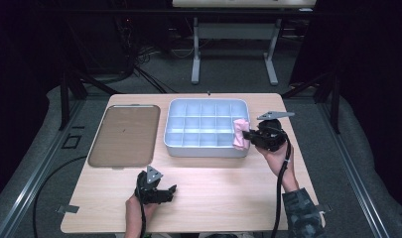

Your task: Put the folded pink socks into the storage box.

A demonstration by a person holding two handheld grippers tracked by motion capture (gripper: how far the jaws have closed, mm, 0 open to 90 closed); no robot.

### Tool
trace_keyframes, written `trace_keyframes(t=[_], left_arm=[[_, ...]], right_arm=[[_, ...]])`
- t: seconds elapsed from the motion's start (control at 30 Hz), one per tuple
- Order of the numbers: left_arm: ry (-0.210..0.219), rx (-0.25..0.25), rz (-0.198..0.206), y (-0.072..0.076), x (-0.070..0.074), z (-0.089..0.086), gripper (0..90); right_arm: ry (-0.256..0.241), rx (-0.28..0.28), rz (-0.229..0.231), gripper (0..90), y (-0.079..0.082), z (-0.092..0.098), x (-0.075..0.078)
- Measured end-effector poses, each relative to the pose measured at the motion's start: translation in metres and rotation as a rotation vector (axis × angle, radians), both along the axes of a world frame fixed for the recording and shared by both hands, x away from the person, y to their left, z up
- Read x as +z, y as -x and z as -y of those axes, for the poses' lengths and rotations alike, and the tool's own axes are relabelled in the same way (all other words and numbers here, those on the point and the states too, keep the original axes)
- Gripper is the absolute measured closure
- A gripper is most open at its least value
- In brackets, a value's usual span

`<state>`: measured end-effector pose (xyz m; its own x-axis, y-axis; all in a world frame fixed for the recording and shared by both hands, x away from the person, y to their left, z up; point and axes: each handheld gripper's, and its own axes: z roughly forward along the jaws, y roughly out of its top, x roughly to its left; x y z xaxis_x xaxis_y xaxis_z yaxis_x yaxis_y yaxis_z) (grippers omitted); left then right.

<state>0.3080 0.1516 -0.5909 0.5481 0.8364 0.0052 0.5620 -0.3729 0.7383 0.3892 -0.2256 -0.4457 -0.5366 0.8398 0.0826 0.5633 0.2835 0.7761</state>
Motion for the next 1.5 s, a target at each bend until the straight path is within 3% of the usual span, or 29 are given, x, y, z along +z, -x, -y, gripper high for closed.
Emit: trace_keyframes(t=[0.27,0.33,0.83,1.1,1.5], left_arm=[[-0.001,0.001,0.000,0.000,0.000,0.000,14.6],[-0.002,0.000,0.000,0.000,0.000,0.000,14.6],[-0.003,0.001,0.001,0.000,0.000,0.000,14.7],[-0.005,0.002,0.002,0.000,0.000,0.000,14.7],[-0.004,0.003,0.002,0.000,0.000,0.000,14.6]], right_arm=[[0.004,-0.028,-0.014,82.2,-0.017,0.000,-0.008],[0.037,-0.039,-0.004,82.2,-0.023,-0.004,-0.011],[0.150,-0.084,-0.036,82.0,-0.043,-0.012,-0.033],[0.163,-0.062,-0.080,81.6,-0.050,-0.011,-0.042],[0.228,-0.043,-0.134,81.3,-0.055,-0.013,-0.053]])
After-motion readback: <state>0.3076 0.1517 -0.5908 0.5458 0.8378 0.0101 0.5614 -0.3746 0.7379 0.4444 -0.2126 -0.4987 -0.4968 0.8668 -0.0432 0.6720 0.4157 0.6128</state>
